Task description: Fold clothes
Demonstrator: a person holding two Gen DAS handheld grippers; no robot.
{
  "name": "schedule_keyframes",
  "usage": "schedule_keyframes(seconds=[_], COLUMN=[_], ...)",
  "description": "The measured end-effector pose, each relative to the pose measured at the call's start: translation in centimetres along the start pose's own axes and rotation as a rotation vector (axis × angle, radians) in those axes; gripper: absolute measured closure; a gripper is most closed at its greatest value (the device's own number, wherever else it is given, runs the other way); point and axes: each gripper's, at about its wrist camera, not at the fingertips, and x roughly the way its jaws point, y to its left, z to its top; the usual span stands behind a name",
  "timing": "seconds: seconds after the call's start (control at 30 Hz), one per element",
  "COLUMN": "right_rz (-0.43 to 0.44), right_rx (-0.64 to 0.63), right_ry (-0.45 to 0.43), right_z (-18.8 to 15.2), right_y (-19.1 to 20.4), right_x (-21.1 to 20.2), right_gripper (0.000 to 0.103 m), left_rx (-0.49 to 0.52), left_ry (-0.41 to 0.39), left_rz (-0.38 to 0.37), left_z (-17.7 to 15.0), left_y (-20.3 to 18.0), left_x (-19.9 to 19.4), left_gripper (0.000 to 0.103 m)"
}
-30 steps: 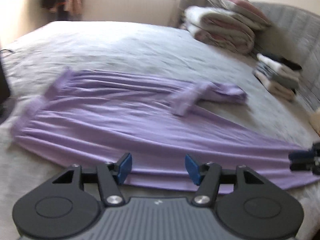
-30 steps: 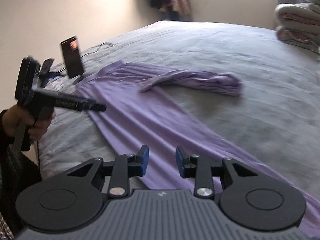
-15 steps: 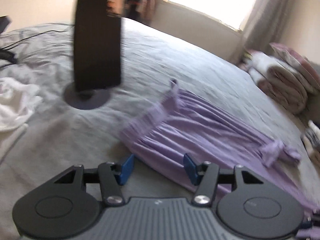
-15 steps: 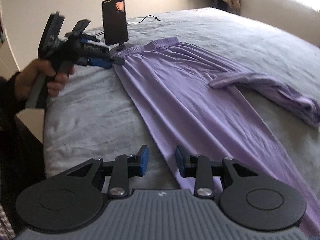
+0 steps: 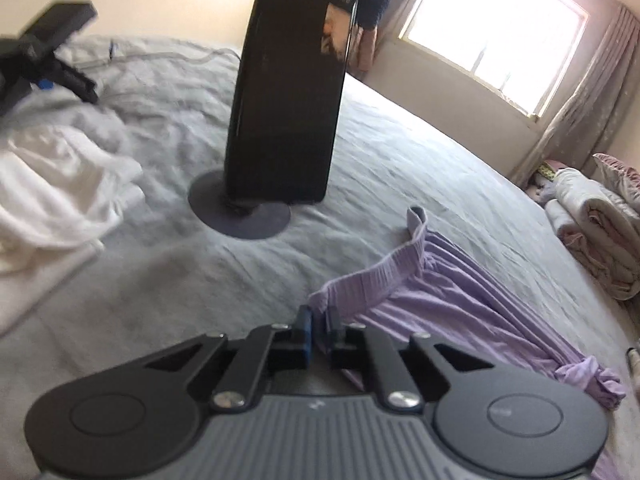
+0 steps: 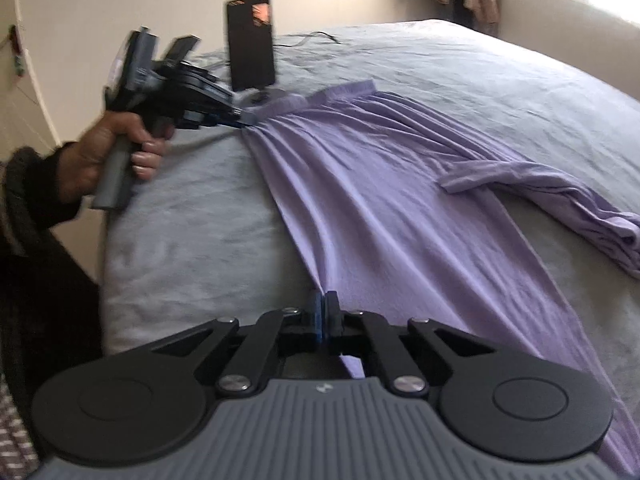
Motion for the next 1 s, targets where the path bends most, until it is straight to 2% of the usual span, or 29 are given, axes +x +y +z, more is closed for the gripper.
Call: schedule_keyframes(seconds=[0.13,0.23,0.33,0.43,0.47,0.6,0.63,0.7,0.77,0.87,1.0], right_rz=[0.059,0.063,0.063,0.068,0.076,0.082,0.075,0.047,0.014,-0.043,-0.118], right_rx=[-0.028,-0.031,-0.036,-0.030,-0.013,0.020,0.025,0.027,0.028,0.031,0.059], right_ry=[0.007,0.048,0.093,0.094,0.090,0.058,0.047,0.033,0.020,0.001,-0.043], right_z=[0.3,-0.1,-0.6,-0.3,-0.1,0.4,0.5,0.9,1.3,2.1,3.2], right_y=[1.0,1.2,1.4,1.5,1.3,0.9,0.9,0.7,0.6,0.4,-0.4], right_x=[-0.8,0.1,1.4,1.4,1.2,0.7,0.6,0.6,0.8,1.4,2.1], right_gripper=[0.101,0.102,0.102,0.097,0.092,0.090,0.089,0.077,0.071,0.071,0.070], left_rx=[0.030,0.054,0.086,0.075,0.070,0.097,0.111,0.126,0.114,0.100,0.094], left_ry=[0.017,0.059,0.051,0.052,0.052,0.021,0.009,-0.009,-0.017,-0.022,0.025], left_rz=[0.057,0.090,0.106,0.106,0.105,0.131,0.137,0.137,0.113,0.073,0.027], left_z=[0.1,-0.4,-0.7,-0.5,-0.5,-0.3,-0.3,0.0,0.4,0.9,0.1], left_y=[-0.2,0.0,-0.4,-0.3,-0.2,-0.7,-0.9,-1.4,-1.9,-2.9,-5.6], left_x=[-0.9,-0.5,-0.3,-0.8,-0.9,-1.7,-1.9,-2.2,-2.5,-2.8,-2.4], left_gripper=[0.097,0.097,0.095,0.088,0.086,0.069,0.067,0.065,0.062,0.058,0.051])
